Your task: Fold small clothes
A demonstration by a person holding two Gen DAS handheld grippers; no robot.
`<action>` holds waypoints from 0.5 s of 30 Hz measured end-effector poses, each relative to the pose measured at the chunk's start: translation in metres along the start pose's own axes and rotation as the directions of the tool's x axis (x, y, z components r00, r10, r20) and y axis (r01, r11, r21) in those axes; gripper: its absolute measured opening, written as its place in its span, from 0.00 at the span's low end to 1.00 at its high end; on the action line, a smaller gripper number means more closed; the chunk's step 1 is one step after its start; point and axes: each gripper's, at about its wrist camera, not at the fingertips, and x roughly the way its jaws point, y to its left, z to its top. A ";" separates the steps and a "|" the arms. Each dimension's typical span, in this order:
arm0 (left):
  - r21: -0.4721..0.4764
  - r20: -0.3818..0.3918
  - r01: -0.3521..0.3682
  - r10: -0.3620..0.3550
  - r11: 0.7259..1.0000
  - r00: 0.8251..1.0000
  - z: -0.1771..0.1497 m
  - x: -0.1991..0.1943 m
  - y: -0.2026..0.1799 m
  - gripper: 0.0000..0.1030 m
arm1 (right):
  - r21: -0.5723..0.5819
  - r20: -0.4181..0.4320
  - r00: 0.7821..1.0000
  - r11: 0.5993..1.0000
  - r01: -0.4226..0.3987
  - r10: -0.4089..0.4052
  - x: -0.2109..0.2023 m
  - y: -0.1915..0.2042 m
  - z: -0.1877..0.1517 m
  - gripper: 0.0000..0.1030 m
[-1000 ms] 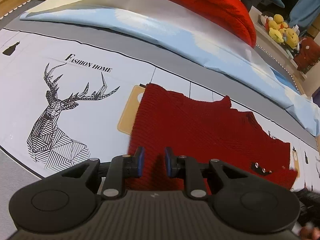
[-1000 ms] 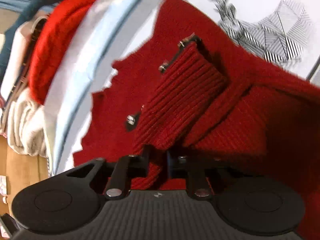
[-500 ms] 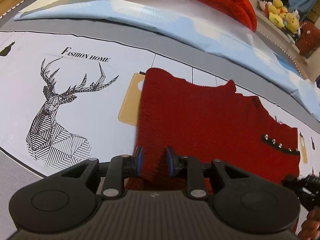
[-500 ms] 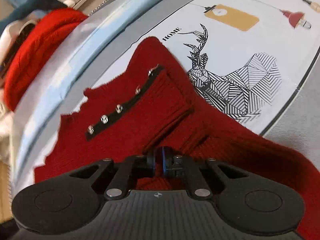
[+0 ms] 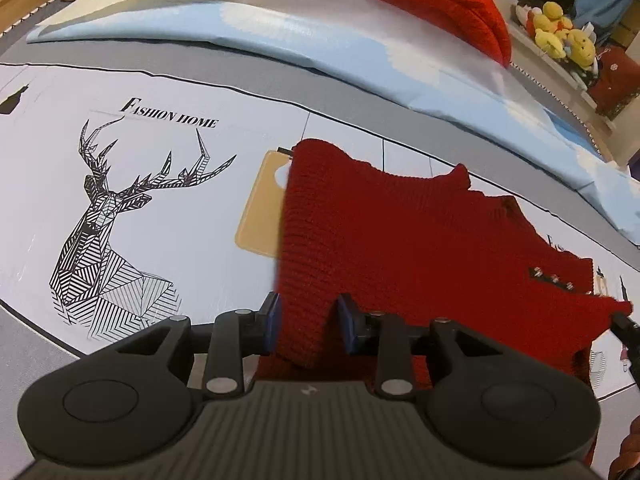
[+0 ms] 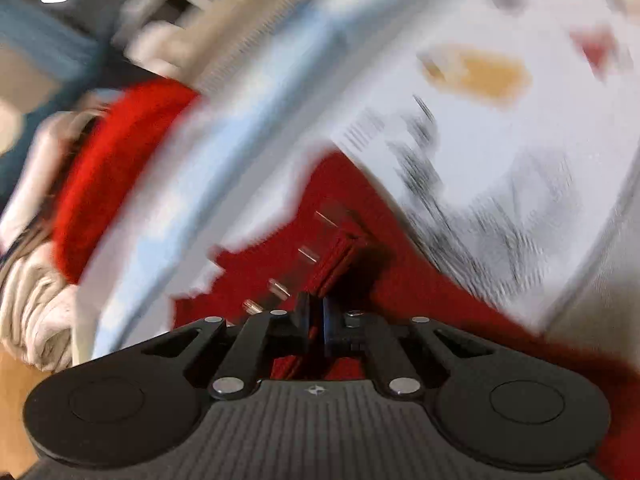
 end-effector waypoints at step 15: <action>0.086 -0.032 -0.058 0.061 0.995 0.998 -0.010 0.020 -0.006 0.27 | -0.118 -0.048 0.996 0.990 0.073 -0.079 0.008 0.015 -0.007 0.48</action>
